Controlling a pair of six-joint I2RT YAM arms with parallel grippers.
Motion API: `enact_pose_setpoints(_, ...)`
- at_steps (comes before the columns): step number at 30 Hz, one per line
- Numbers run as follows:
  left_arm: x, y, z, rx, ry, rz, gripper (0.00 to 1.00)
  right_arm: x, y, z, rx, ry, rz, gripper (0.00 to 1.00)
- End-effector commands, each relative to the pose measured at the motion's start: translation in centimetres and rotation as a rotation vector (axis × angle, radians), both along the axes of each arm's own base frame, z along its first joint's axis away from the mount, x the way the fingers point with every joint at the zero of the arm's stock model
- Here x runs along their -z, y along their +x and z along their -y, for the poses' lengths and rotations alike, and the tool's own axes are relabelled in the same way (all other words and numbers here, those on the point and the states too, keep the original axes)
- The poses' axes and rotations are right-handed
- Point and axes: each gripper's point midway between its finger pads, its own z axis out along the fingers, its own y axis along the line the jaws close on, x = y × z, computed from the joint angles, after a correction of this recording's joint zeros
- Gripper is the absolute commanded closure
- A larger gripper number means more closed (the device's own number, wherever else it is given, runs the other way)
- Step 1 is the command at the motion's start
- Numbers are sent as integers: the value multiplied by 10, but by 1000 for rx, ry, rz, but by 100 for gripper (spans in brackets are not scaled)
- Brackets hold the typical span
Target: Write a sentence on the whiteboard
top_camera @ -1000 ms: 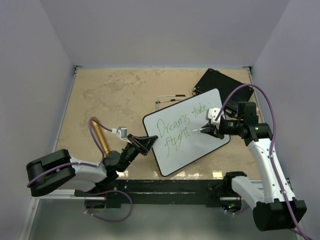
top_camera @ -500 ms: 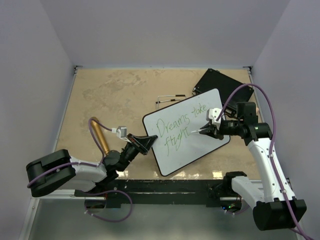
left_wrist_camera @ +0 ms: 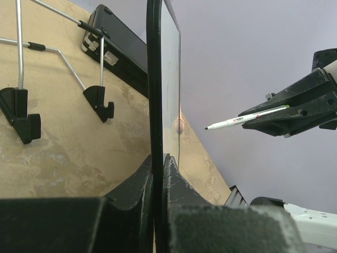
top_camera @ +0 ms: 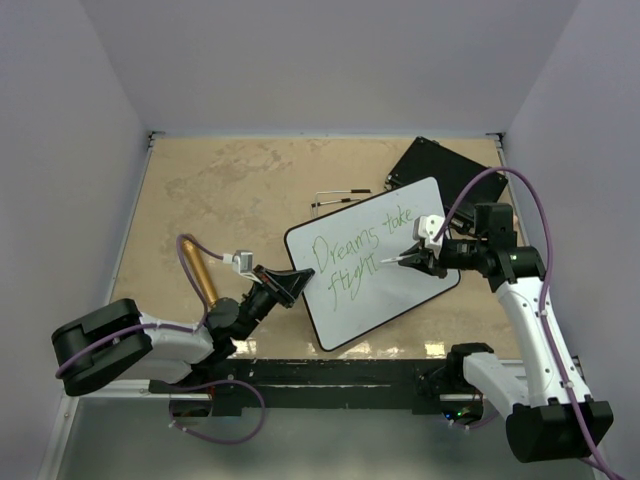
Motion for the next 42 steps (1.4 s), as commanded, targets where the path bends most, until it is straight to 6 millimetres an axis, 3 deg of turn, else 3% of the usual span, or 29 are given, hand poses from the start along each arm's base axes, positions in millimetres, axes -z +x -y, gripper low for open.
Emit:
enact_pose_setpoints(1, 28, -9, -14, 11, 108, 17, 100, -10, 1, 0, 3, 16, 41, 100)
enact_pose_setpoints(13, 30, -8, -17, -1, 127, 14, 100, -17, 17, 12, 61, -64, 80, 100)
enact_pose_setpoints(22, 29, -8, -15, 7, 125, 11, 100, 7, 16, 15, 26, -114, 66, 100)
enact_pose_setpoints(42, 25, -6, -4, 31, 121, 13, 100, 15, 42, -2, 103, -78, 88, 100)
